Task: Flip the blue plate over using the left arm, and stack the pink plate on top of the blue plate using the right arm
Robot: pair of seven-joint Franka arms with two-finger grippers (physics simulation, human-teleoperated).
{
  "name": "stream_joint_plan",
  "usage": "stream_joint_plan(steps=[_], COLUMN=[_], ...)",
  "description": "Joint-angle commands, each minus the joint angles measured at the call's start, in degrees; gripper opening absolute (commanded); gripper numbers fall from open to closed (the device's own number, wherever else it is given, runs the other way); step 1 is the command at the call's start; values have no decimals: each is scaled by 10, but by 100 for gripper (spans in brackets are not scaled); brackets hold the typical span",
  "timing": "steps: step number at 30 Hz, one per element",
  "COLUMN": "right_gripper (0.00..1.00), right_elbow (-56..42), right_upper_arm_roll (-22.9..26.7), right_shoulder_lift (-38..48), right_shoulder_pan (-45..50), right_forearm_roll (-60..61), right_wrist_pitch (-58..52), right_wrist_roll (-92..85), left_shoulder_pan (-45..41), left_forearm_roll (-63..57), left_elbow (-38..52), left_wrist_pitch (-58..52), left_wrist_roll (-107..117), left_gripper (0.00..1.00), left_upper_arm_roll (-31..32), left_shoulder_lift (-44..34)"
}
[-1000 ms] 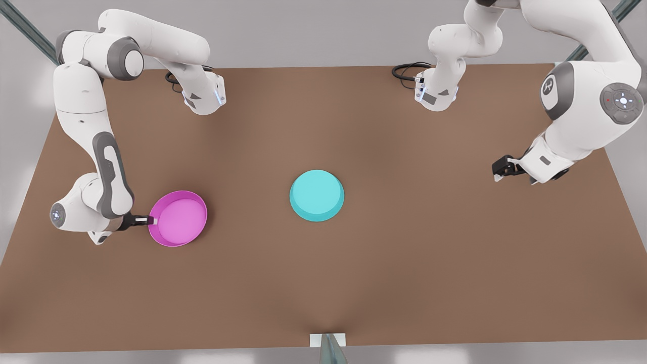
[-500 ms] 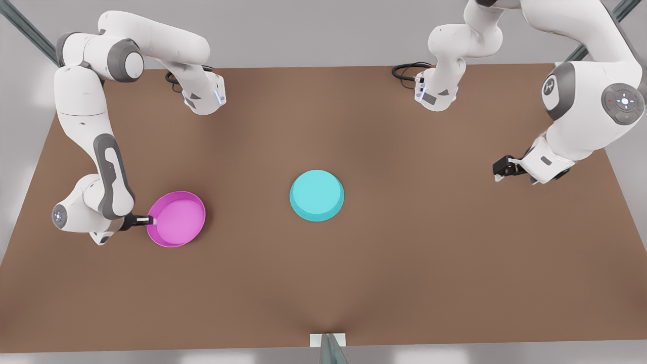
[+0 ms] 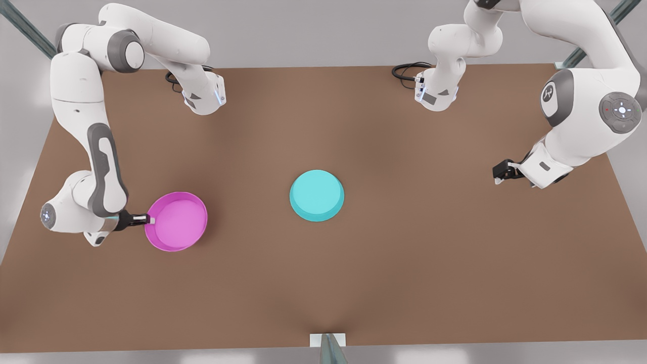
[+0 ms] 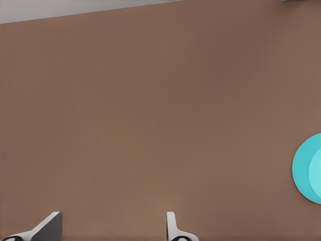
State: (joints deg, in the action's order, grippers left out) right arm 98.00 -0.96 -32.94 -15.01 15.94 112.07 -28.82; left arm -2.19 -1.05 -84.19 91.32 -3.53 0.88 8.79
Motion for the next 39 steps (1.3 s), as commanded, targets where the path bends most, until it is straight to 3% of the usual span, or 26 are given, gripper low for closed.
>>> stream_joint_plan(steps=[1, 7, 20, 28, 34, 39], right_gripper=[21, 21, 21, 21, 21, 36], right_elbow=[-4, -16, -46, -87, -103, -107], right_upper_arm_roll=[0, 0, 1, 2, 1, 1], right_shoulder_lift=[1, 6, 8, -27, -45, -48], right_shoulder_pan=[1, 69, 317, 421, 437, 437], right_forearm_roll=[-4, -6, 48, 73, 74, 74], right_wrist_pitch=[-7, -85, -64, -17, -8, -1], right_wrist_roll=[2, -6, 5, 63, 93, 92], left_shoulder_pan=[0, 0, 2, 3, 3, 2], left_forearm_roll=[0, 0, 2, 2, 3, 2], left_elbow=[0, 0, -1, -1, 0, 12], left_wrist_pitch=[0, 0, -14, -17, -16, -17], left_wrist_roll=[0, 1, 6, -2, -1, -1], left_gripper=[100, 100, 100, 100, 100, 100], left_upper_arm_roll=[0, 0, -18, -25, -25, -25], left_shoulder_lift=[0, 3, -4, -6, -9, -8])
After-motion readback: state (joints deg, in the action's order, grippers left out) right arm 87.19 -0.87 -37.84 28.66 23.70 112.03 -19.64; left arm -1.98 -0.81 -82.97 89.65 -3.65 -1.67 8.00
